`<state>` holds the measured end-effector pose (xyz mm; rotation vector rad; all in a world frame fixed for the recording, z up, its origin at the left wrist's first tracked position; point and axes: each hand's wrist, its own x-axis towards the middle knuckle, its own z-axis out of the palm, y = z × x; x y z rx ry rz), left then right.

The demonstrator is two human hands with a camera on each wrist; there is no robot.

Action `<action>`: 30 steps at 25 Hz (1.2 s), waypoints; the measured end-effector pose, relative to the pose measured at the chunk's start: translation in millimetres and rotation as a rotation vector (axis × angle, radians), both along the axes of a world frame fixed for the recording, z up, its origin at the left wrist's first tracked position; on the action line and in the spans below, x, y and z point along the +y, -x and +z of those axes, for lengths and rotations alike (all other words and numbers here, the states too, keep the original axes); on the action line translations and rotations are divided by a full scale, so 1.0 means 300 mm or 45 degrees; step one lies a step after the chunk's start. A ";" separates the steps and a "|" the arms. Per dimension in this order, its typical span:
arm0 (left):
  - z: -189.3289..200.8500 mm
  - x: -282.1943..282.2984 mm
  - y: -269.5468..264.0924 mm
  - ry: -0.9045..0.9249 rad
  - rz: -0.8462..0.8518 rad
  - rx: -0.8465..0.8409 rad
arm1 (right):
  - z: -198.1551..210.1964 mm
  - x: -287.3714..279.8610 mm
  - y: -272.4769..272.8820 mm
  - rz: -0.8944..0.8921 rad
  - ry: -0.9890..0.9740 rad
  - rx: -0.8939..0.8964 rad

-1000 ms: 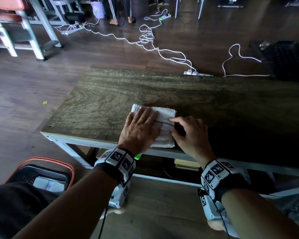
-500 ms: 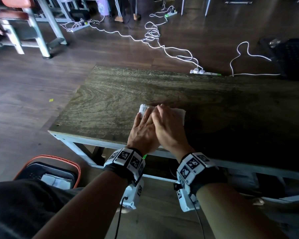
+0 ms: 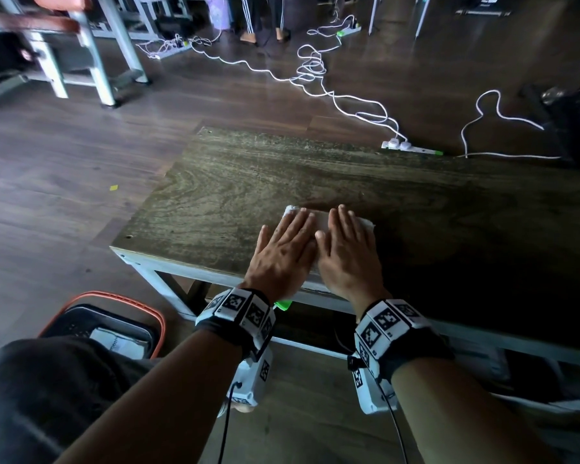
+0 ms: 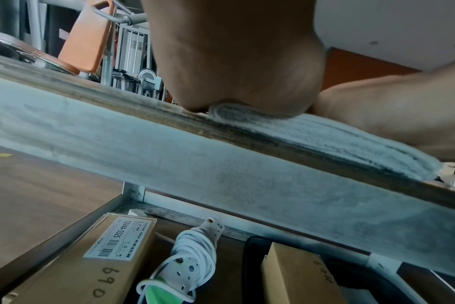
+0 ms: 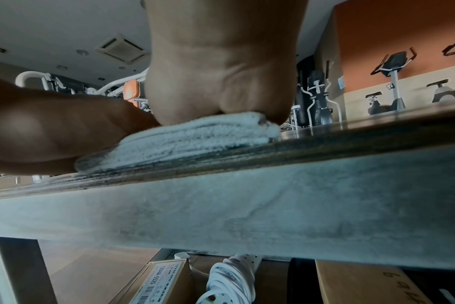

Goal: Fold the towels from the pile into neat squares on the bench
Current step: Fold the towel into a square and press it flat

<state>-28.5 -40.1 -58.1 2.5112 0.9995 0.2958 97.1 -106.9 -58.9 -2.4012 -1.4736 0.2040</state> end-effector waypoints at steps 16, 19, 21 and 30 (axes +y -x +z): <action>0.004 0.034 0.083 0.073 0.103 0.124 | 0.016 -0.069 -0.056 -0.190 0.116 0.170; 0.003 0.050 0.099 0.132 0.070 0.117 | 0.017 -0.076 -0.046 -0.252 0.156 0.180; -0.004 0.060 0.110 0.025 0.028 0.186 | 0.018 -0.074 -0.052 -0.309 0.197 0.196; 0.011 0.107 0.079 0.245 0.290 -0.009 | 0.041 -0.096 -0.085 -0.200 0.319 0.238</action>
